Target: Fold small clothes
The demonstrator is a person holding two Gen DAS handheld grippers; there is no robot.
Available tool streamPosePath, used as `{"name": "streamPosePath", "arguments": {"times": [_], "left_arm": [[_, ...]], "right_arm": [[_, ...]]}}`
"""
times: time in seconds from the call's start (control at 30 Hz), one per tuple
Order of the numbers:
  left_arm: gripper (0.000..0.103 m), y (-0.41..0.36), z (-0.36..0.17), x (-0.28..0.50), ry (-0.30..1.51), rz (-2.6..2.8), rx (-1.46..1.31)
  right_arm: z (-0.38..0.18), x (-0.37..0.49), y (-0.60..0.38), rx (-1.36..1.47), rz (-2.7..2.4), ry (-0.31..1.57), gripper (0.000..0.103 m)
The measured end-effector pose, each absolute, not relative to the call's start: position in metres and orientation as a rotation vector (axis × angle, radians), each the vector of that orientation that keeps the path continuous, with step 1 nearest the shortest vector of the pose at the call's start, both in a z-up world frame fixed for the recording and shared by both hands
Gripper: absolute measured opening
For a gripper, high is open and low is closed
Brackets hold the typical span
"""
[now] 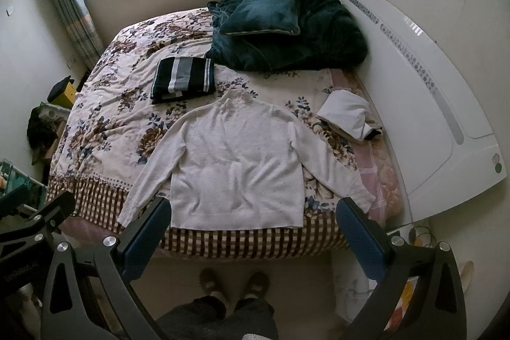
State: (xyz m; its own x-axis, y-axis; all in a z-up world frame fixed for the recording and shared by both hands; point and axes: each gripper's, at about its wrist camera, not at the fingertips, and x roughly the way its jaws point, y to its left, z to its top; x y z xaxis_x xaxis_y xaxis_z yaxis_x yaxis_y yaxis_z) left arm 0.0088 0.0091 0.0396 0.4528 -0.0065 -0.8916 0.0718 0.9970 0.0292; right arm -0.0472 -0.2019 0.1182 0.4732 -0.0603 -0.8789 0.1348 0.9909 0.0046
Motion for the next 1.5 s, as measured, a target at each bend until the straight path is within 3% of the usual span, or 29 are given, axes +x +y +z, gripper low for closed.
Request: {"name": "streamPosePath", "arguments": {"times": [0.9,1.03,1.27,1.5], "left_arm": [[0.103,0.005,0.044,0.015,1.105,-0.057,0.057],[0.103,0.008,0.024,0.037,1.093,-0.045,0.060],[0.103,-0.010,-0.053,0.112,1.073,-0.059,0.086],[0.103,-0.075,-0.180,0.186,1.142,-0.049,0.172]], "right_arm": [[0.119,-0.043,-0.196,0.085,-0.112,1.086,0.103],[0.105,-0.031,-0.202,0.135,-0.135,1.107,0.103],[0.015,-0.003,-0.275,0.418,-0.298,1.186,0.103],[-0.155,0.000,-0.410,0.753,-0.601,1.244,0.103]]}}
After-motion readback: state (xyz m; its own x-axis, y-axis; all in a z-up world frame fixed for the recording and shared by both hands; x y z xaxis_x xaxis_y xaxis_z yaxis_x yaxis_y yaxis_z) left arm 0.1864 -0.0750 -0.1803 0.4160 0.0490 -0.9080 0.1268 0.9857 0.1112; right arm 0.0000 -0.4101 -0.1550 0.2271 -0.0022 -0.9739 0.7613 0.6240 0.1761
